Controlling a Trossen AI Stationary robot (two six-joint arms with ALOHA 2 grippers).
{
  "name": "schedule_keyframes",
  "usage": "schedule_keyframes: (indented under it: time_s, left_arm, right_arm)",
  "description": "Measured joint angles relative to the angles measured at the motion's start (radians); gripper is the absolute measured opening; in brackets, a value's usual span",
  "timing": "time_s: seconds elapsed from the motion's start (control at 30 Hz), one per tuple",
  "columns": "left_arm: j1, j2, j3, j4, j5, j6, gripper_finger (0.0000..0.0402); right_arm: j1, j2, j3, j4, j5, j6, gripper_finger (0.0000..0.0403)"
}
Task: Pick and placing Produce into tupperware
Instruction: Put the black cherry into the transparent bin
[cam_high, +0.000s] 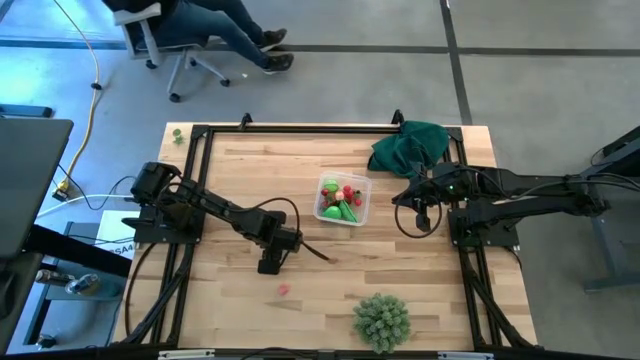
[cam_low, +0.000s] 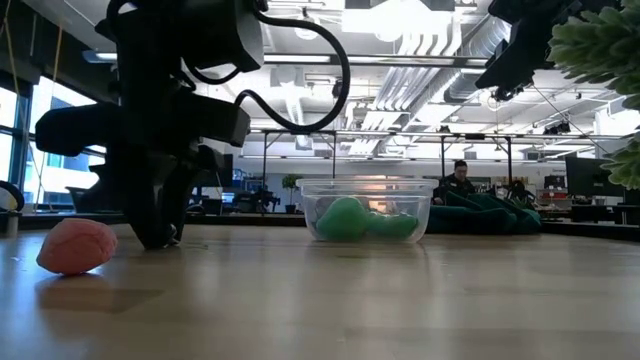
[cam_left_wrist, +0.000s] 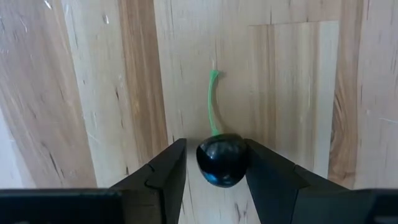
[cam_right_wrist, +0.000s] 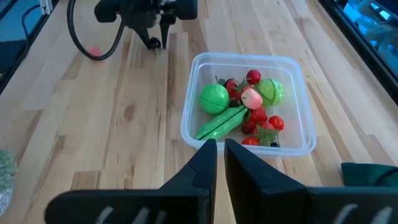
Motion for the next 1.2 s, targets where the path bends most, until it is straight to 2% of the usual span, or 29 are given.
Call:
schedule_keyframes:
  time_s: [0.33, 0.67, 0.9, 1.0, 1.2]
  left_arm:
    - [0.000, 0.000, 0.000, 0.003, -0.014, 0.000, 0.0146]
    - [0.000, 0.000, -0.001, 0.006, -0.014, -0.001, 0.0095]
    - [0.000, 0.000, -0.001, 0.012, -0.022, 0.039, 0.0142]
    - [0.000, 0.000, -0.002, 0.023, -0.023, 0.074, 0.0146]
    - [0.000, 0.004, -0.002, 0.109, -0.052, 0.122, 0.0107]
  right_arm:
    - [0.000, 0.000, 0.000, 0.000, 0.000, 0.000, 0.0024]
    - [0.000, 0.000, 0.000, 0.000, 0.000, 0.000, 0.0024]
    - [0.000, 0.000, 0.000, 0.000, 0.000, 0.000, 0.0024]
    - [0.000, 0.000, 0.000, 0.000, 0.000, 0.000, 0.0024]
    - [0.000, 0.000, 0.000, 0.000, 0.000, 0.000, 0.0024]
